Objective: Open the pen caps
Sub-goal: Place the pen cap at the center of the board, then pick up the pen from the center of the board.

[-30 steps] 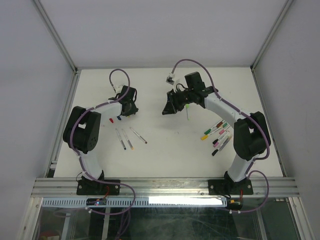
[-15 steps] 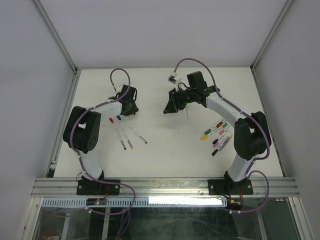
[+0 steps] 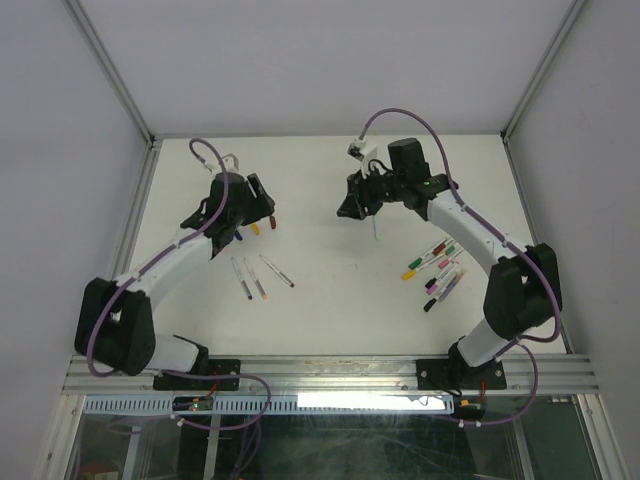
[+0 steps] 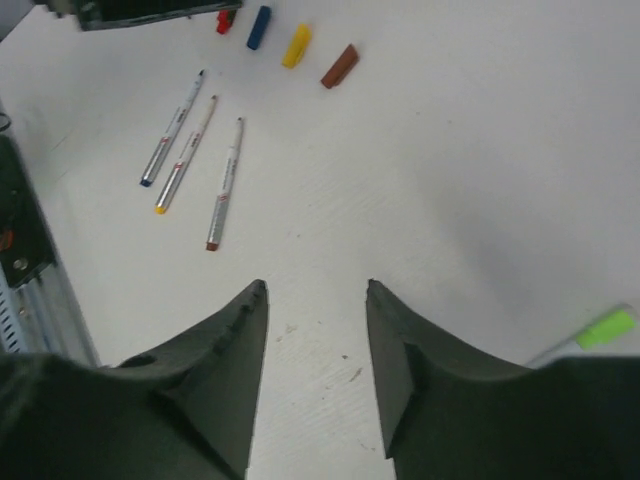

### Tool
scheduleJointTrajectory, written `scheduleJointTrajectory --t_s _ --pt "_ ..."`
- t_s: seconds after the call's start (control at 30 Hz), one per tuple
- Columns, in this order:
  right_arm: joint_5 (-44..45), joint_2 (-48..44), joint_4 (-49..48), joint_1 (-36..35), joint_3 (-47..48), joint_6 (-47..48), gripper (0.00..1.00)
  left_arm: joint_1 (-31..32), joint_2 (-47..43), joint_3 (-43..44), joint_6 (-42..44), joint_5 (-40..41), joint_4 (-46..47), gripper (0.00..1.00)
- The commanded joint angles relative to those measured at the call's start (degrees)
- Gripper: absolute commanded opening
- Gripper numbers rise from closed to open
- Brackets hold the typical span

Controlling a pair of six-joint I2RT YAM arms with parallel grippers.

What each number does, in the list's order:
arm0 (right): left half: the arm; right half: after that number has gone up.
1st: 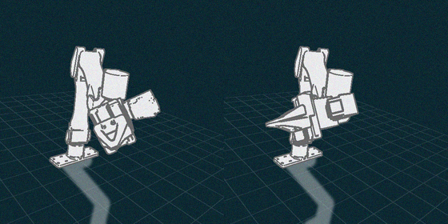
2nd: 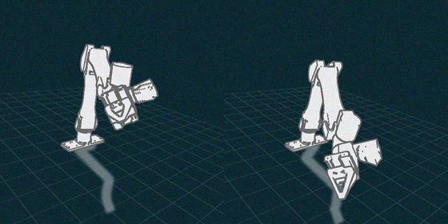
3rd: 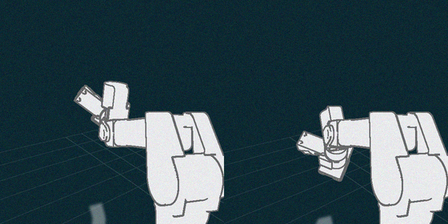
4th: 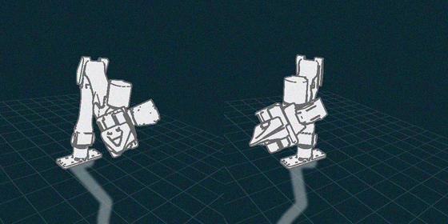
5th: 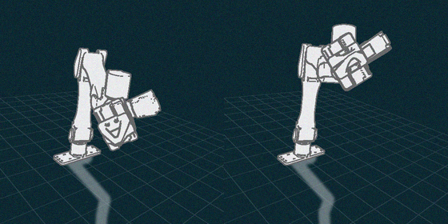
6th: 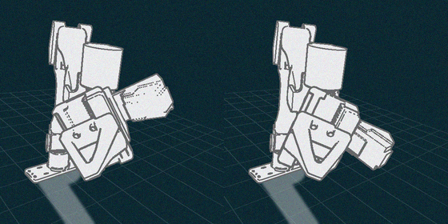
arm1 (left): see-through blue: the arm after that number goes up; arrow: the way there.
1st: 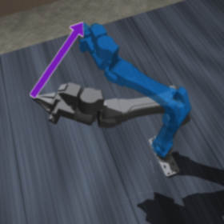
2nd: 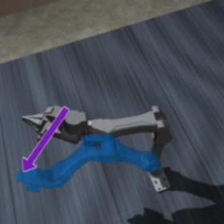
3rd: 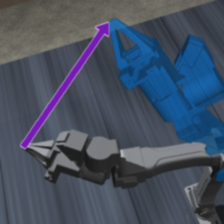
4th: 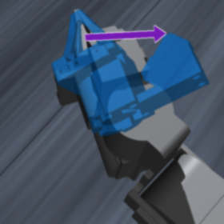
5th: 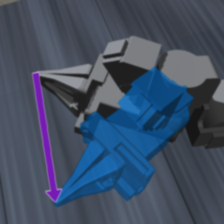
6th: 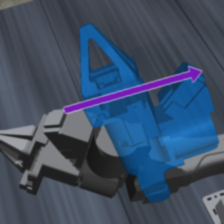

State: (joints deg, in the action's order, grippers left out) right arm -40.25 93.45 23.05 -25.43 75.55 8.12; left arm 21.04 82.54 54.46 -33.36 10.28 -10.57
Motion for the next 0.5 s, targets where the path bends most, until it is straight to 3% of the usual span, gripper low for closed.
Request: scheduleJointTrajectory --t_s 0.0,0.1,0.13,0.2,0.47 --pt "11.6 -7.9 -8.1 1.7 -3.9 3.4 0.53 0.4 -12.3 -9.2 2.7 -4.5 12.3 0.67" --pt "10.1 -5.6 -7.8 5.5 -4.4 0.1 0.81 0.3 -21.1 -18.3 1.8 -6.2 20.0 0.93" --pt "8.2 -3.2 -5.3 6.9 -2.7 0.2 0.82 0.4 -23.6 -20.9 1.4 -7.2 22.5 0.98" --pt "7.4 2.3 1.1 9.4 1.9 0.4 0.83 0.3 -28.2 -25.5 1.2 -10.3 26.9 0.99" --pt "23.0 9.6 4.0 9.9 4.6 1.1 0.76 0.3 -38.5 -32.7 -3.7 -13.8 29.2 0.99"
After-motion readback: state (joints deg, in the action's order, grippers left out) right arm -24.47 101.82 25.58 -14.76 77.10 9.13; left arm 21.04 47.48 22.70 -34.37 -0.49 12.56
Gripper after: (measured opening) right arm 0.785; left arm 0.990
